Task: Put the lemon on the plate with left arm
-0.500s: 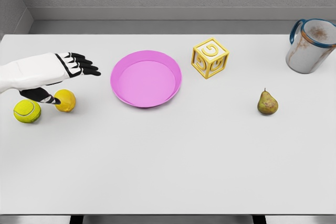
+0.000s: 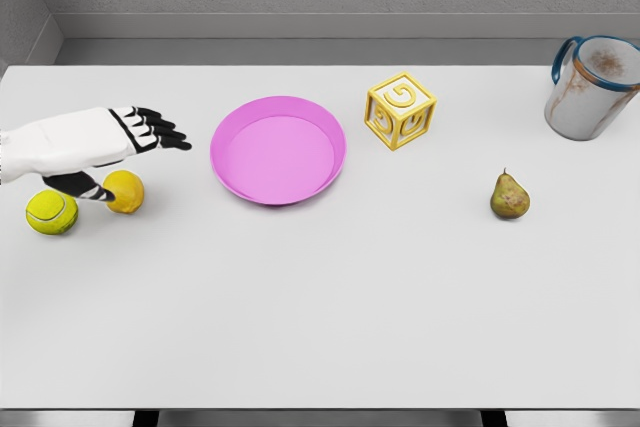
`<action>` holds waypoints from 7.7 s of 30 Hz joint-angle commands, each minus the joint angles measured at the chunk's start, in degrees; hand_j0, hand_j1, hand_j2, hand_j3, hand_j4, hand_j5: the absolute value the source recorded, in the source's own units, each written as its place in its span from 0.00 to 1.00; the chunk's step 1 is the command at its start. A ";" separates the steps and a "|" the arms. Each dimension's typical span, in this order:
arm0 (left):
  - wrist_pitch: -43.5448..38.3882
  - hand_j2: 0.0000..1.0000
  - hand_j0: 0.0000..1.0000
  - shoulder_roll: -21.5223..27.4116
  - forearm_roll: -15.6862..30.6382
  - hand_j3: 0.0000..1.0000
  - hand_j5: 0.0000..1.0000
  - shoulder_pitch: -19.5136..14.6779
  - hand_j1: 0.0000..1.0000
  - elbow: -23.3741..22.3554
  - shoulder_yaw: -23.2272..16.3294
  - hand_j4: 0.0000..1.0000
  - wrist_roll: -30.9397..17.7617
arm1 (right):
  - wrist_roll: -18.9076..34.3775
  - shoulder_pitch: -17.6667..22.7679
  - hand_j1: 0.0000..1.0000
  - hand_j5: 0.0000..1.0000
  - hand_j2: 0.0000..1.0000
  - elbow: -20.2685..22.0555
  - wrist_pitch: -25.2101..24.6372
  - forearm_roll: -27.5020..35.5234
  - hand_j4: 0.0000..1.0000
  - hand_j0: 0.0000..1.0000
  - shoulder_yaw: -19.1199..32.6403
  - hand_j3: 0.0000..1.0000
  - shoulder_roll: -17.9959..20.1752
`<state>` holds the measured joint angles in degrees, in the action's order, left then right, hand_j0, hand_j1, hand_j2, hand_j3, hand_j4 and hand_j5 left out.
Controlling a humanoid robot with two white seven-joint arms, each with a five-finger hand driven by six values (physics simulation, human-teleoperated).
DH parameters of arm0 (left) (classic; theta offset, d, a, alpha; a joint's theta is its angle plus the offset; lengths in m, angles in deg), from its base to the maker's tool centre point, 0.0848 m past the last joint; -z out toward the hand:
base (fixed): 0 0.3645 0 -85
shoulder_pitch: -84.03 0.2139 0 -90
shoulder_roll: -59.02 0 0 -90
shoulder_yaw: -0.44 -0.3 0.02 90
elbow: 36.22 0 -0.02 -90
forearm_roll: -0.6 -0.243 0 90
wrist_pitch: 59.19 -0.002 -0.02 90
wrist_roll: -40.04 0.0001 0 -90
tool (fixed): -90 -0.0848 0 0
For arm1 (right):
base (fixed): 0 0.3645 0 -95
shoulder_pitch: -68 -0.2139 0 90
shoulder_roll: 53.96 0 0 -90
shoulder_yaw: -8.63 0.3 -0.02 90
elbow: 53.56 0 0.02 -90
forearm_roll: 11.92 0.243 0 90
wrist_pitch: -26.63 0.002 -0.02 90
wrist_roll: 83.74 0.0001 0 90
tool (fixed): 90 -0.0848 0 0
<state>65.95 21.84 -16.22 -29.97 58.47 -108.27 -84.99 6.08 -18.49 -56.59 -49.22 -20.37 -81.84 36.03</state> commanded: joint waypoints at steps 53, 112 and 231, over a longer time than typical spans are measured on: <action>-0.14 1.00 1.00 -4.92 -17.55 1.00 1.00 -1.76 1.00 -8.20 -1.15 1.00 0.03 | 0.01 0.09 1.00 1.00 1.00 0.04 0.00 0.01 1.00 1.00 0.03 1.00 0.00; -0.14 0.96 0.96 -7.82 -25.19 0.96 0.96 -1.06 0.96 -9.52 -1.33 0.96 0.03 | 0.01 0.00 1.00 1.00 1.00 0.04 0.00 0.01 1.00 1.00 -0.06 1.00 0.00; -0.14 0.43 0.43 -9.93 -22.56 0.43 0.43 -0.88 0.43 -13.92 -2.65 0.43 0.03 | 0.01 0.09 1.00 1.00 1.00 0.04 0.00 0.01 1.00 1.00 0.03 1.00 0.00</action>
<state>65.90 11.88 -39.13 -30.93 44.36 -111.02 -85.09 6.08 -18.40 -56.59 -49.22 -20.37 -81.84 36.03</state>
